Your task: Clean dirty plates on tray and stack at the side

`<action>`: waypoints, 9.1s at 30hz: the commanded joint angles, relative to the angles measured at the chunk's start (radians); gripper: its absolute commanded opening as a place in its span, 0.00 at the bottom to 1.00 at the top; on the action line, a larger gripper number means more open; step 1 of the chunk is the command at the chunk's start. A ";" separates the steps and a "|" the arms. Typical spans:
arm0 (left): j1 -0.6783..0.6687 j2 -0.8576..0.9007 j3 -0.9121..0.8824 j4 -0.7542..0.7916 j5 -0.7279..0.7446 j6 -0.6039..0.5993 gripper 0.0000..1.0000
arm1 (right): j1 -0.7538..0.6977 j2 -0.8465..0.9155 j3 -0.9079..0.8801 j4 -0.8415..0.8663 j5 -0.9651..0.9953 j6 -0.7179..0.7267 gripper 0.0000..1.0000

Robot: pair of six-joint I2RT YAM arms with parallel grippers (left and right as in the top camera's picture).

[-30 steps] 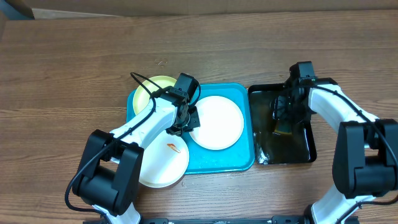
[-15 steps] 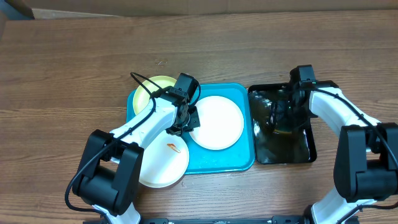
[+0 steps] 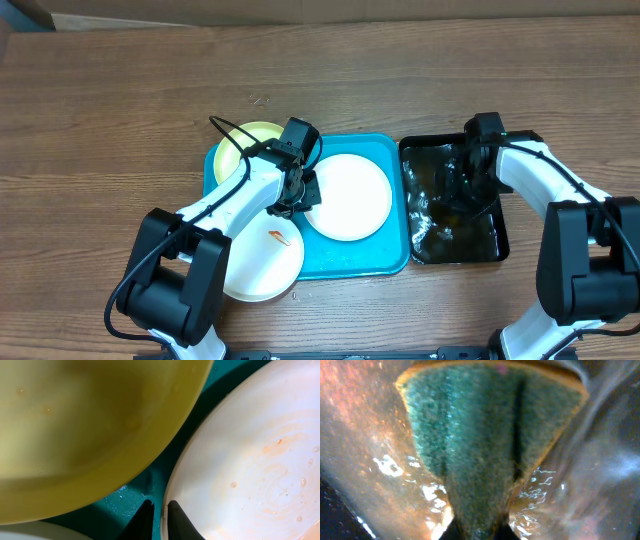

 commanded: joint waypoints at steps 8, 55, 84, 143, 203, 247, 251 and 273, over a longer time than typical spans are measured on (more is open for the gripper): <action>0.010 0.007 -0.006 0.002 -0.013 0.013 0.15 | -0.001 0.005 0.043 0.029 0.152 -0.001 0.57; 0.005 0.024 0.005 0.007 0.032 0.069 0.04 | -0.307 0.005 0.301 0.019 0.175 0.101 1.00; 0.084 -0.034 0.278 -0.198 0.024 0.257 0.04 | -0.349 0.005 0.301 0.041 0.177 0.101 1.00; -0.689 -0.033 0.500 0.213 -1.141 0.680 0.04 | -0.349 0.005 0.301 0.041 0.177 0.101 1.00; 0.803 -0.027 0.500 -0.162 0.165 0.213 0.04 | -0.349 0.005 0.301 0.041 0.177 0.100 1.00; 0.878 0.069 0.486 -0.327 0.367 0.369 0.48 | -0.349 0.005 0.301 0.041 0.177 0.100 1.00; 0.758 0.071 0.457 -0.355 0.274 0.400 0.55 | -0.349 0.005 0.301 0.041 0.177 0.101 1.00; 0.488 0.073 0.370 -0.298 -0.037 0.363 0.52 | -0.349 0.005 0.301 0.041 0.177 0.100 1.00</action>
